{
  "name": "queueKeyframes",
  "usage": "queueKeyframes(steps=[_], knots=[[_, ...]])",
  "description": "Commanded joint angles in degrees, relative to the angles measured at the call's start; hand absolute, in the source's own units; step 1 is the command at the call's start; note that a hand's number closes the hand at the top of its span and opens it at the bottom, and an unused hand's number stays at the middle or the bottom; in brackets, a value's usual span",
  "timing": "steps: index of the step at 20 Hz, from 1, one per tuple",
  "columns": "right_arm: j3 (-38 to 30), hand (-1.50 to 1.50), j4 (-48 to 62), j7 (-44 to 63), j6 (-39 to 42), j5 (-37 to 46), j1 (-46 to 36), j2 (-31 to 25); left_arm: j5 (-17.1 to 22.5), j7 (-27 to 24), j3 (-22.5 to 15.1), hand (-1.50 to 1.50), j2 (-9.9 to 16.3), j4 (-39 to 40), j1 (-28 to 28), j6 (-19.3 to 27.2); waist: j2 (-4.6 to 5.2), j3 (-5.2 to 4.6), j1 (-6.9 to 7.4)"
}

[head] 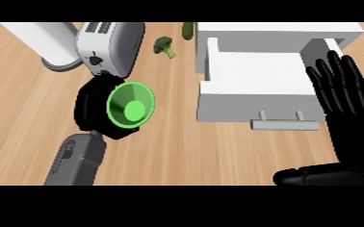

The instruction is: Pick up the cup, place it into the drawer and close the drawer

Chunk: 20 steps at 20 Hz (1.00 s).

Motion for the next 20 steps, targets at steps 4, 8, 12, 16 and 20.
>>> queueKeyframes(steps=[4,8,12,16,20], knots=[[-0.04,-1.5,1.69,-1.36,-0.18,0.81,-0.74,0.36,3.3,17.66,-3.9,1.5,-2.13,-15.61,-5.26,8.64,0.18,-0.04,-0.46],[-0.28,-1.5,-0.44,-1.09,0.38,0.37,1.06,0.1,1.55,18.79,-3.76,1.5,-1.58,-14.18,-9.78,11.15,0.29,-0.07,-0.85],[-3.39,-1.5,-1.18,0.55,2.09,-3.22,-0.18,-2.46,0.25,23.53,-4.86,1.5,-2.17,-13.48,-19.13,17.82,0.31,-0.05,-1.2],[-0.95,-1.5,1.12,-3.26,1.03,0.25,1.88,0.32,-1.96,26.2,-5.33,1.5,-2.18,-9.08,-26.25,21.24,0.39,-0.05,-1.24],[0.9,-1.5,-1.37,-0.72,0.02,1.32,1.69,0.98,-2.42,28.02,-9.46,1.5,-2.18,-11.32,-26.11,23.98,0.3,-0.07,-0.98]])
